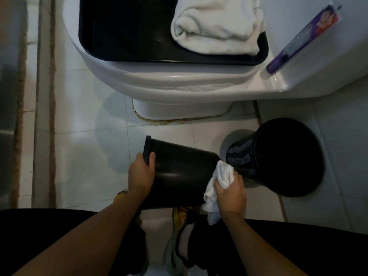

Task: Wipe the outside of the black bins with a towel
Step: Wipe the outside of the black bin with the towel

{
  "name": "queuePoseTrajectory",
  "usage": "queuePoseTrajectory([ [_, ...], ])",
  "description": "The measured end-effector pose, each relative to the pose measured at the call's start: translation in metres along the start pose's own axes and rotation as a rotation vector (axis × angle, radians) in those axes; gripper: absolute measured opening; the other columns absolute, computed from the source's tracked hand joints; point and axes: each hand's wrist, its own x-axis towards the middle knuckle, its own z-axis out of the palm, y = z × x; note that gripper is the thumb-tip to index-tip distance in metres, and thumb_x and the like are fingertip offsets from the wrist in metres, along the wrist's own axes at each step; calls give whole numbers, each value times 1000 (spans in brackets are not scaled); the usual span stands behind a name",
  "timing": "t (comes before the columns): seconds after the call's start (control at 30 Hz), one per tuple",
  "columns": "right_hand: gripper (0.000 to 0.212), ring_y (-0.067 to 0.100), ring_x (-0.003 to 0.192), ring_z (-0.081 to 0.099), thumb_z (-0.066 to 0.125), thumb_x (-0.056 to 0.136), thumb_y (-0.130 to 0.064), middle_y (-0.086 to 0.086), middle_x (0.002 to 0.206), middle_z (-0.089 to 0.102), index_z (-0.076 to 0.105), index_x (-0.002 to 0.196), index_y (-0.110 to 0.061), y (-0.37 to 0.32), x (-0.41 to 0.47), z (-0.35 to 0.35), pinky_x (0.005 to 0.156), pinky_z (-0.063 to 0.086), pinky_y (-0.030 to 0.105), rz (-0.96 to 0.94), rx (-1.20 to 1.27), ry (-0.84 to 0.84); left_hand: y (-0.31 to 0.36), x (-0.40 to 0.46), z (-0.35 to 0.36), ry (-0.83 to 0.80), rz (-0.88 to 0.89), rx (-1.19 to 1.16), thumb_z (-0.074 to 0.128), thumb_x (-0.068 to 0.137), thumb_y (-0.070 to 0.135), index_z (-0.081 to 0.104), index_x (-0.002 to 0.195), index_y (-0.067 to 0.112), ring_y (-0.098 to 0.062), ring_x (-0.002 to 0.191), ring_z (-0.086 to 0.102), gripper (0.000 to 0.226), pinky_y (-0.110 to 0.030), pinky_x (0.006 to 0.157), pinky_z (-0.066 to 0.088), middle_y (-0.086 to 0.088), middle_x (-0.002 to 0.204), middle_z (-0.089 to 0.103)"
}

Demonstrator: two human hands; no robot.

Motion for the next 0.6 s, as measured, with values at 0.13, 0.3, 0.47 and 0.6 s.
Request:
queuePoseTrajectory([
  [0.13, 46, 29, 90, 64, 83, 76, -23, 12, 99, 61, 60, 111, -5, 10, -9, 7, 75, 42, 26, -68, -74, 48, 5, 10, 1, -17, 8, 11, 42, 100, 41, 55, 96, 9, -17, 72, 58, 34, -25, 62, 44, -4, 82, 58],
  [0.3, 44, 28, 87, 63, 84, 73, -19, 12, 96, 60, 61, 108, -4, 12, -4, 9, 76, 43, 25, -162, -139, 51, 16, 29, 2, -44, 5, 77, 41, 100, 41, 53, 96, 9, -14, 68, 54, 34, -22, 54, 37, -2, 79, 55],
  [0.47, 48, 31, 92, 64, 83, 74, -20, 13, 104, 60, 59, 114, -6, -2, 5, 3, 77, 49, 34, -140, -90, 21, 9, 23, 2, -32, 28, 98, 41, 101, 40, 50, 94, 12, -9, 64, 54, 30, -16, 51, 37, 3, 74, 52],
  [0.6, 46, 30, 108, 60, 73, 84, -30, 10, 119, 59, 58, 123, -12, -38, 42, -3, 85, 44, 34, -40, -145, -97, 6, 21, 0, -39, 47, 86, 42, 100, 40, 52, 95, 10, -10, 66, 56, 31, -17, 53, 40, 0, 76, 56],
])
